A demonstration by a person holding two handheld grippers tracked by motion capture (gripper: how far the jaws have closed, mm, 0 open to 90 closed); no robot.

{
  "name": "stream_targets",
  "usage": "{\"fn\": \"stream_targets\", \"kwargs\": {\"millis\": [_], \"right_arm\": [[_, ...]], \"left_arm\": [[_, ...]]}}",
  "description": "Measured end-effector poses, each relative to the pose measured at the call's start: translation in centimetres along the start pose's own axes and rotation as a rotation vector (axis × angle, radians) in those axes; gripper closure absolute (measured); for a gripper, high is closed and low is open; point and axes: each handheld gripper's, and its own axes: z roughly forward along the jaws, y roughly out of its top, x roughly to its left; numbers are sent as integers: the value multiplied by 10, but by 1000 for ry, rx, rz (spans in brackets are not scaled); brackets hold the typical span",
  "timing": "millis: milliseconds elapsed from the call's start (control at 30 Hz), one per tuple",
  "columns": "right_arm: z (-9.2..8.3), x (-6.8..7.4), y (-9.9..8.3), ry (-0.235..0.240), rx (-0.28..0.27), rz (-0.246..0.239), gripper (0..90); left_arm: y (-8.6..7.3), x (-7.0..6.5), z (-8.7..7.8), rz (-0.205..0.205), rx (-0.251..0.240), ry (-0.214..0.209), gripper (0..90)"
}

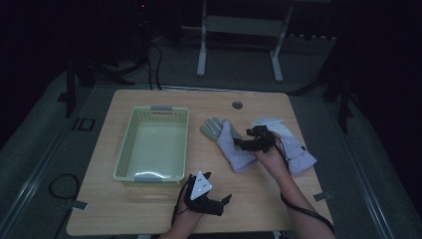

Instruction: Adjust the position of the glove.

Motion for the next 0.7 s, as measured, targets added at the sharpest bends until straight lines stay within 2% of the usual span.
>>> {"fn": "stream_targets", "kwargs": {"millis": [133, 167, 200, 267, 300, 400, 567, 700], "right_arm": [[15, 0, 0, -11, 48, -9, 321], [18, -1, -1, 0, 55, 6, 329], [21, -1, -1, 13, 64, 14, 376], [27, -1, -2, -1, 80, -3, 398], [30, -2, -3, 14, 86, 7, 409], [38, -4, -4, 13, 103, 15, 438], [48, -7, -7, 27, 140, 39, 493], [52, -8, -9, 42, 166, 28, 563]], "left_arm": [[0, 0, 0, -3, 2, 1, 0], [0, 0, 0, -4, 3, 0, 0], [0, 0, 0, -4, 1, 0, 0], [0, 0, 0, -4, 2, 0, 0], [0, 0, 0, -4, 1, -1, 0], [0, 0, 1, -5, 2, -2, 0], [0, 0, 1, -6, 4, -1, 0], [0, 0, 1, -3, 5, 0, 0]]}}
